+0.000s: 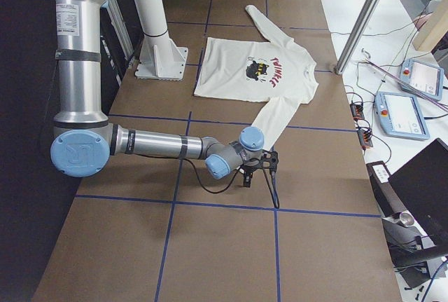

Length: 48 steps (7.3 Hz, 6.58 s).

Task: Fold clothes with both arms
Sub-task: 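Move the right gripper toward the sleeve cuff nearest it, then grasp the sleeve cuff with the right gripper and fold it across the shirt body, then release the sleeve and raise the right gripper while the left gripper grasps the other cuff, then fold the held sleeve across the shirt body with the left gripper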

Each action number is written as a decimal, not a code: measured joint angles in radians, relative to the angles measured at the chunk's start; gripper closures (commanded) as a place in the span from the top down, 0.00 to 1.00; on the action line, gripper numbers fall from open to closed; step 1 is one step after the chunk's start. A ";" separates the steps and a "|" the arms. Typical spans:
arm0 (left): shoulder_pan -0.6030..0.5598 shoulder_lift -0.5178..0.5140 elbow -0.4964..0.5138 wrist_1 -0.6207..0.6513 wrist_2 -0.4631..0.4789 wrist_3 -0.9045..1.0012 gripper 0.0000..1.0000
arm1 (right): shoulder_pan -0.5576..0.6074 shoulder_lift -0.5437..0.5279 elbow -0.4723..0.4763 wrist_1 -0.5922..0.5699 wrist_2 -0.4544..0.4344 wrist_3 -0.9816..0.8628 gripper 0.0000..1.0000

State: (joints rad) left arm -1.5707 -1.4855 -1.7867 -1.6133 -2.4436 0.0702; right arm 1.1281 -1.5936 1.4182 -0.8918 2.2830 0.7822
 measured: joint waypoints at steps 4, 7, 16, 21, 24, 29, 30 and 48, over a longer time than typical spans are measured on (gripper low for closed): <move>0.000 0.004 0.004 0.000 0.000 0.005 1.00 | -0.030 0.029 -0.020 0.020 -0.020 0.033 0.00; 0.000 0.006 0.006 -0.001 0.001 0.006 1.00 | -0.037 0.048 0.002 0.018 -0.016 0.036 0.00; 0.001 0.001 -0.010 -0.036 -0.001 -0.003 1.00 | -0.464 1.024 -0.142 -0.225 -0.349 0.760 0.01; 0.056 -0.002 -0.006 -0.092 -0.055 -0.037 1.00 | -0.637 1.260 -0.480 -0.046 -0.645 0.855 0.99; 0.266 -0.016 0.089 -0.355 -0.014 -0.467 1.00 | -0.560 1.113 -0.247 -0.087 -0.558 0.957 0.99; 0.441 -0.177 0.337 -0.490 0.077 -0.692 0.70 | -0.259 0.591 0.278 -0.172 -0.108 0.918 0.99; 0.453 -0.190 0.364 -0.490 0.079 -0.696 0.67 | -0.246 0.538 0.313 -0.173 -0.092 0.894 0.99; 0.922 -1.119 0.572 -0.494 0.375 -1.637 0.00 | 0.263 0.105 0.455 -0.166 0.355 0.343 1.00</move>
State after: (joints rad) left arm -0.6482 -2.6045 -1.2145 -2.1071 -2.0688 -1.5671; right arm 1.3914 -1.4885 1.8730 -1.0581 2.6384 1.1248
